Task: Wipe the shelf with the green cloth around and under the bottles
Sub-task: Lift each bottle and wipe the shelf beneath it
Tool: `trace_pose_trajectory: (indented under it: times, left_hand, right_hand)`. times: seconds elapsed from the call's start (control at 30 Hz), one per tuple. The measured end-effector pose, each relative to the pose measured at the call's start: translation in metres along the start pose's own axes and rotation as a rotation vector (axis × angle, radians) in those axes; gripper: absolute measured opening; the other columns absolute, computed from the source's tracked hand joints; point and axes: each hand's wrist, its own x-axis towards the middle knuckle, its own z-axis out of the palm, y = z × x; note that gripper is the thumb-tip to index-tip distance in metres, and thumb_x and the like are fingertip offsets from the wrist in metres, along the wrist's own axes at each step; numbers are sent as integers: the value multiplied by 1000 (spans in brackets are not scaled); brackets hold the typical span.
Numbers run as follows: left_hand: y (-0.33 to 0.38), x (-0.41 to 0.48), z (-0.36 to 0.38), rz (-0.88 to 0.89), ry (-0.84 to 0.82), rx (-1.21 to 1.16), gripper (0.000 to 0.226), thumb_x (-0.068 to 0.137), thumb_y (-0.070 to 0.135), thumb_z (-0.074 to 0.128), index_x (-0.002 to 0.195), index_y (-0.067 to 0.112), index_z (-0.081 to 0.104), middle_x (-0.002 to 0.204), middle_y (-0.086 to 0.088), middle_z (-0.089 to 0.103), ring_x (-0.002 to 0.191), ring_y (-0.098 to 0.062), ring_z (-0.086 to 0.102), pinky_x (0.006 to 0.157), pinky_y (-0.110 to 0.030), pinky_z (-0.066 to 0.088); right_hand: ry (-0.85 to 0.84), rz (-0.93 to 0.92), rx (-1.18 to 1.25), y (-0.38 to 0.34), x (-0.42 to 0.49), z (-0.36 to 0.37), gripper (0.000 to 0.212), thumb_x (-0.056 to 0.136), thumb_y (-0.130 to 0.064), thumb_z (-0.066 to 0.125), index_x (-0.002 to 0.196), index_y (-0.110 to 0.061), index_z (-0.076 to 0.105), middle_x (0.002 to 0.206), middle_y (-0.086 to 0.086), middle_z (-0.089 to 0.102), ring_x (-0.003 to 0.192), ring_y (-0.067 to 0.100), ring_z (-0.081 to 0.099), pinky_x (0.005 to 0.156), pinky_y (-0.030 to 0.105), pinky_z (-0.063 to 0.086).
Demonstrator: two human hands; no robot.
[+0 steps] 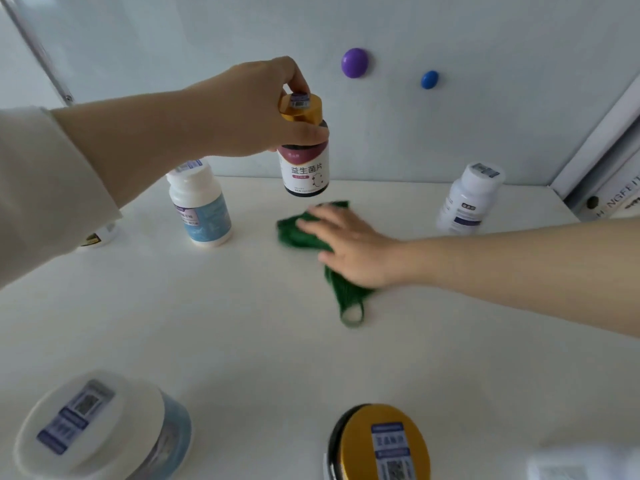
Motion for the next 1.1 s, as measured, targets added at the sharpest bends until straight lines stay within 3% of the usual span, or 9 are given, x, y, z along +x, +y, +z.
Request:
trace_pose_trajectory:
  times: [0.13, 0.3, 0.57, 0.73, 0.8, 0.87, 0.93, 1.0, 1.1]
  left_hand:
    - [7, -1, 11, -5, -51, 11, 48, 79, 45, 59, 119, 21, 45, 107, 2, 51, 82, -20, 49, 58, -27, 33]
    - [25, 1, 30, 45, -102, 1, 46, 79, 43, 61, 116, 20, 45, 107, 0, 51, 89, -23, 50, 60, -28, 37]
    - [38, -7, 64, 31, -220, -10, 42, 81, 38, 62, 114, 20, 44, 105, -1, 50, 89, -23, 49, 61, -28, 38]
    - [38, -8, 72, 9, -221, -46, 43, 81, 38, 62, 116, 21, 43, 109, -3, 52, 90, -23, 48, 62, -29, 37]
    - [38, -9, 74, 11, -232, -42, 51, 80, 40, 62, 123, 23, 40, 120, -3, 51, 97, -23, 48, 71, -28, 37]
    - [42, -9, 73, 60, -195, -19, 64, 78, 45, 62, 133, 27, 34, 135, -1, 44, 116, -22, 46, 86, -30, 36]
    - [56, -4, 68, 188, -79, -31, 68, 76, 46, 63, 135, 30, 33, 140, -1, 41, 127, -19, 41, 95, -32, 34]
    - [78, 7, 68, 322, -37, -93, 66, 77, 44, 63, 134, 31, 35, 138, 0, 44, 126, -18, 43, 101, -32, 34]
    - [117, 22, 85, 418, -127, -144, 65, 78, 43, 64, 135, 34, 34, 136, -2, 45, 121, -19, 47, 97, -30, 37]
  right_hand:
    - [-187, -207, 35, -20, -61, 4, 58, 99, -16, 33, 147, -18, 2, 156, -3, -15, 142, 11, -19, 108, 16, -11]
    - [-65, -116, 42, 17, -106, -1, 57, 97, -15, 39, 146, -14, 10, 156, 0, -5, 144, 13, -6, 110, 13, -8]
    - [46, 226, 116, 80, -167, -9, 49, 97, -21, 35, 142, -32, 20, 147, -24, 9, 136, -5, 5, 110, 12, 2]
    - [253, 586, 66, 123, -200, -11, 47, 97, -20, 35, 142, -28, 25, 153, -14, 13, 140, 8, 11, 112, 21, 7]
    - [308, 646, 18, 121, -197, -7, 48, 97, -20, 36, 143, -25, 24, 154, -10, 14, 141, 12, 11, 114, 26, 8]
    - [304, 593, -12, 109, -195, 0, 49, 96, -23, 37, 143, -26, 24, 154, -11, 14, 141, 11, 10, 117, 28, 9]
    - [296, 379, -6, 93, -200, 8, 49, 94, -34, 36, 142, -27, 29, 152, -13, 19, 140, 7, 12, 117, 29, 13]
    - [274, 189, 34, 81, -208, 11, 53, 89, -47, 32, 138, -27, 37, 148, -14, 26, 138, 2, 16, 115, 22, 14]
    - [253, 70, 45, 83, -212, 9, 54, 90, -54, 27, 135, -27, 43, 146, -16, 30, 137, -3, 19, 113, 12, 10]
